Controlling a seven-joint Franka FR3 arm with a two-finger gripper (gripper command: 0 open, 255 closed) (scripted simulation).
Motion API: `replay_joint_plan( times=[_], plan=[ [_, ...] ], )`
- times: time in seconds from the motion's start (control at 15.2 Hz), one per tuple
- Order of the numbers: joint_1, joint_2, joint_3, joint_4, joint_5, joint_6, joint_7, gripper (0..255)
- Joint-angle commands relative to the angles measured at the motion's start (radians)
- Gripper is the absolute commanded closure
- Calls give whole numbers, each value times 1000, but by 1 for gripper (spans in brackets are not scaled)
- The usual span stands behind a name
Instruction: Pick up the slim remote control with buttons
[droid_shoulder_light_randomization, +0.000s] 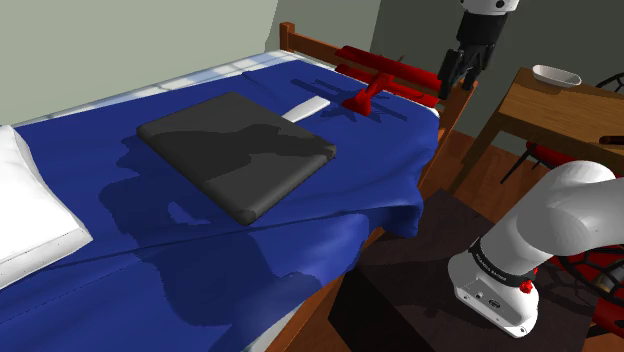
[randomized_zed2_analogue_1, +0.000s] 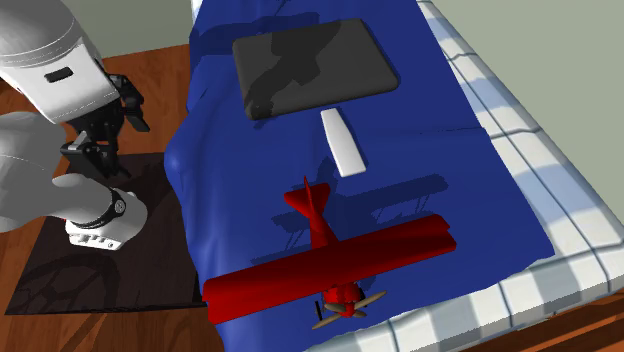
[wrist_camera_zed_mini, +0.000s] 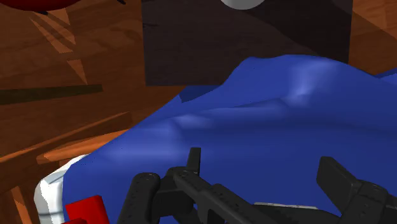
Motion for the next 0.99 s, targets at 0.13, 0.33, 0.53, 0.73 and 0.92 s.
replay_joint_plan(
  times=[0.13, 0.33, 0.53, 0.73, 0.92],
  plan=[
    [-5, 33, 44, -5, 37, 42, 100, 0],
    [-14, 96, 108, 1, 85, 107, 247, 0],
    [-25, 175, 168, 23, 122, 174, 391, 0],
    [-39, 266, 222, 62, 145, 238, 533, 0],
    [-54, 367, 271, 115, 152, 298, 674, 0]
  ],
)
